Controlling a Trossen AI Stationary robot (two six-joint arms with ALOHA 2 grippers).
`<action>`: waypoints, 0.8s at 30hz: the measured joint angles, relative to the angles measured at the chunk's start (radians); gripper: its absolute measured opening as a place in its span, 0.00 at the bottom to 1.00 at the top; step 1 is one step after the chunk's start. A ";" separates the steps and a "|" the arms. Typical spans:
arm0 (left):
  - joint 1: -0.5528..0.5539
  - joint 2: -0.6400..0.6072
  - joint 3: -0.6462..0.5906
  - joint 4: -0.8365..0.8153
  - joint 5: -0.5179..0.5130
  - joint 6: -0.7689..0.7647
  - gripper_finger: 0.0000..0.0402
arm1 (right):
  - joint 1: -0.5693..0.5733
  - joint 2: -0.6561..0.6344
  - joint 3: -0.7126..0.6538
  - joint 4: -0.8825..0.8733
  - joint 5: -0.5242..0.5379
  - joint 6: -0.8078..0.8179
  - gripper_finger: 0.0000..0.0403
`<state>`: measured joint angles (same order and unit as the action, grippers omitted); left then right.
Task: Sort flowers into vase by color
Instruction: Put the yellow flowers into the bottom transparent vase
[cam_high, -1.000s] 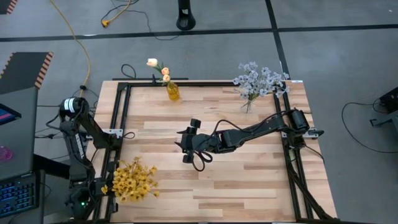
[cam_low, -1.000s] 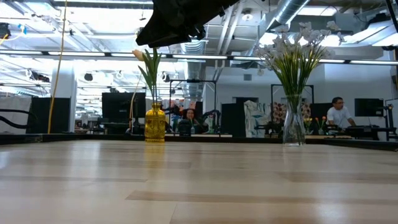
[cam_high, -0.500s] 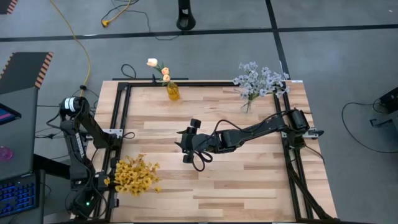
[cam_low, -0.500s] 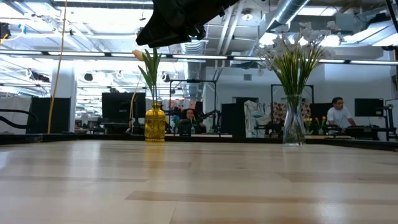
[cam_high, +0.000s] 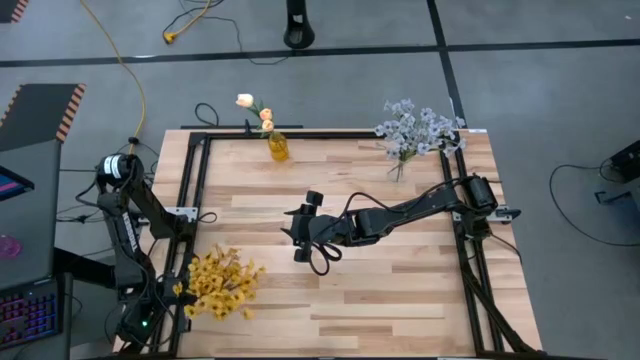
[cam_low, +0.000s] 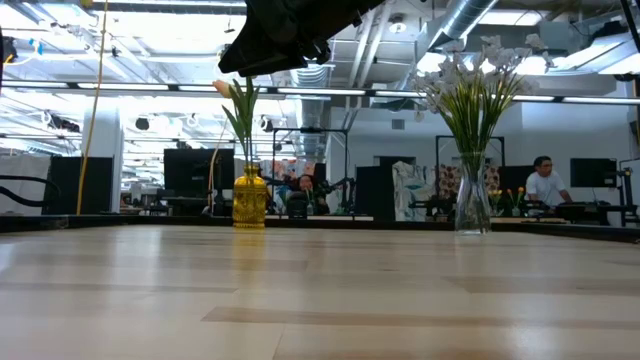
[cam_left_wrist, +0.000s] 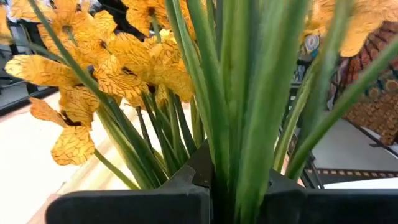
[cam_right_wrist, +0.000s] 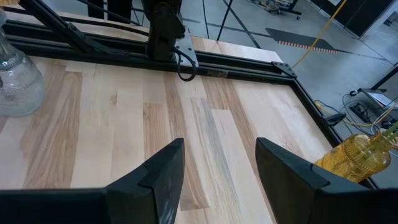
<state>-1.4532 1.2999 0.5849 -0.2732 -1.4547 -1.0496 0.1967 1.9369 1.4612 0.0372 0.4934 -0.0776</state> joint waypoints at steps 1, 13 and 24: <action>0.000 -0.001 0.000 -0.001 0.007 -0.001 0.03 | 0.000 0.000 0.000 0.000 0.000 0.000 0.56; 0.000 -0.002 0.000 0.000 0.053 -0.014 0.02 | 0.000 0.000 0.000 0.000 0.000 0.000 0.56; 0.000 -0.002 -0.001 0.003 0.047 -0.040 0.17 | 0.000 0.000 0.000 0.000 0.000 0.000 0.56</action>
<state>-1.4532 1.2976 0.5839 -0.2707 -1.4075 -1.0894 0.1967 1.9369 1.4611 0.0376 0.4936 -0.0776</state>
